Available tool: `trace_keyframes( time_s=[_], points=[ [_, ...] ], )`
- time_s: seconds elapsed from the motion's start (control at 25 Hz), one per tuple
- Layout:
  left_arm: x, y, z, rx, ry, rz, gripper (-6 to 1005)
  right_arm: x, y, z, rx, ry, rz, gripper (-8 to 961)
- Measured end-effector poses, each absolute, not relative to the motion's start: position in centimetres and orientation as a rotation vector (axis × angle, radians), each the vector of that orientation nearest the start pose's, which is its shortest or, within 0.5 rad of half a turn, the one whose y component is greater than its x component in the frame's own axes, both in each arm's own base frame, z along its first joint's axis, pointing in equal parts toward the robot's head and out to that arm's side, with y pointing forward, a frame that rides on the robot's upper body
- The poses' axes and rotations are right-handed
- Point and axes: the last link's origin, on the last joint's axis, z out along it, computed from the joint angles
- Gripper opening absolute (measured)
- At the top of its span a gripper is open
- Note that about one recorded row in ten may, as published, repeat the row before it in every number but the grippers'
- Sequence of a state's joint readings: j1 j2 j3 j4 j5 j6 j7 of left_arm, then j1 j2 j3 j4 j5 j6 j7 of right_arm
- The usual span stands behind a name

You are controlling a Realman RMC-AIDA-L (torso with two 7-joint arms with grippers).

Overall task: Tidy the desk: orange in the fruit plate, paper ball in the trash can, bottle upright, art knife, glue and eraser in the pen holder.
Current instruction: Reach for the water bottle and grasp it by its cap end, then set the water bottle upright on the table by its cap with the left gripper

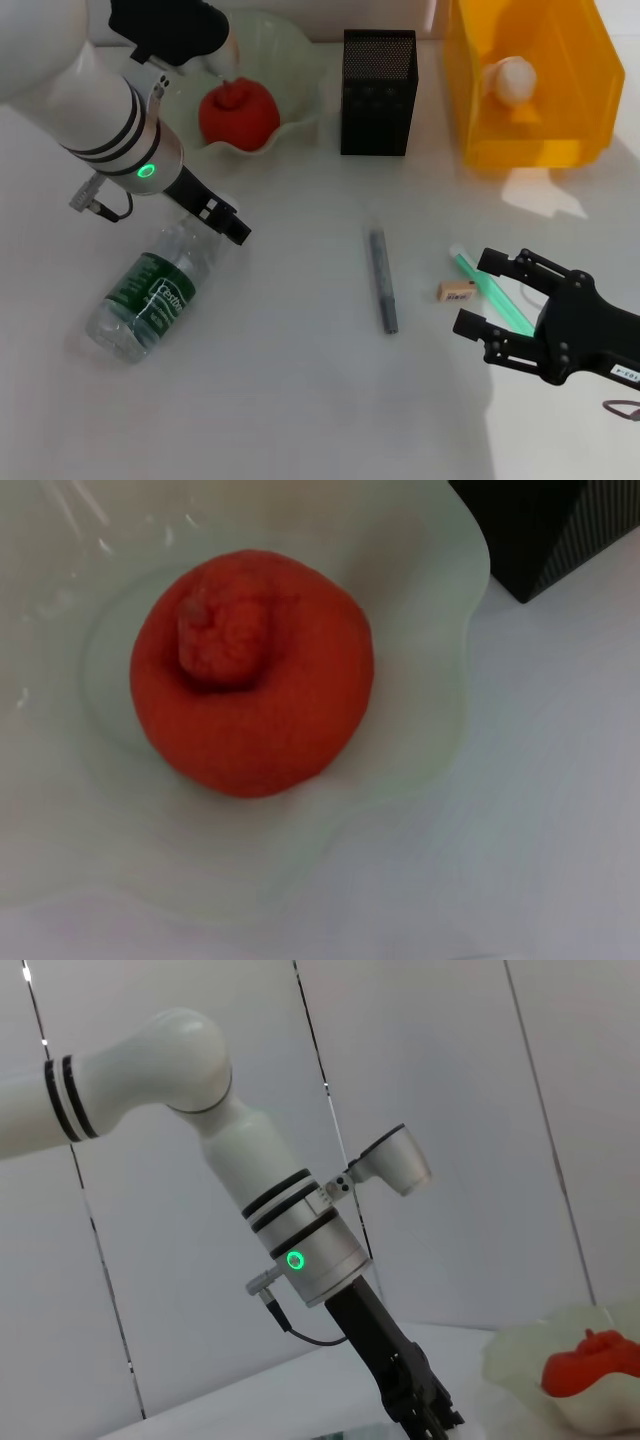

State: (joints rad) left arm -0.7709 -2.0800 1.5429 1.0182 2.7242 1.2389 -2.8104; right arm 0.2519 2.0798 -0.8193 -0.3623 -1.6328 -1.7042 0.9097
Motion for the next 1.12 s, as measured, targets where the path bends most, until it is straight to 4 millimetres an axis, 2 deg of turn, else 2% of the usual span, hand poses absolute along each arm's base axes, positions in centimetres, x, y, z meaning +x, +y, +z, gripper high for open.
trace_keyframes(
  time_s=[0.28,0.44,0.72,0.84,0.88,1.04,1.08,1.12],
  points=[
    [-18.6,39.5,-5.0,-2.382,-0.922,0.575,830,30.6,22.4,-3.1,-2.501,0.581,1.079,839],
    [-18.5,39.4,-5.1,-2.383,-0.905,0.571,676,30.7,22.5,-3.3,-2.498,0.593,1.071,839],
    [-17.9,39.4,-4.6,-2.384,-0.878,0.528,521,30.7,22.6,-3.3,-2.492,0.592,1.072,838],
    [-17.3,39.0,-3.9,-2.385,-0.85,0.477,455,30.7,22.7,-3.2,-2.488,0.592,1.069,838],
    [-16.6,38.6,-2.9,-2.387,-0.814,0.418,453,30.7,22.8,-3.2,-2.488,0.592,1.065,838],
    [-16.0,37.4,-1.5,-2.411,-0.787,0.319,445,30.8,22.9,-3.2,-2.483,0.593,1.064,837],
    [-15.8,36.7,-0.4,-2.432,-0.795,0.221,445,30.7,22.9,-3.2,-2.481,0.591,1.065,837],
    [-15.8,36.7,-0.4,-2.432,-0.795,0.221,445,30.7,22.9,-3.2,-2.481,0.591,1.065,837]
  ],
)
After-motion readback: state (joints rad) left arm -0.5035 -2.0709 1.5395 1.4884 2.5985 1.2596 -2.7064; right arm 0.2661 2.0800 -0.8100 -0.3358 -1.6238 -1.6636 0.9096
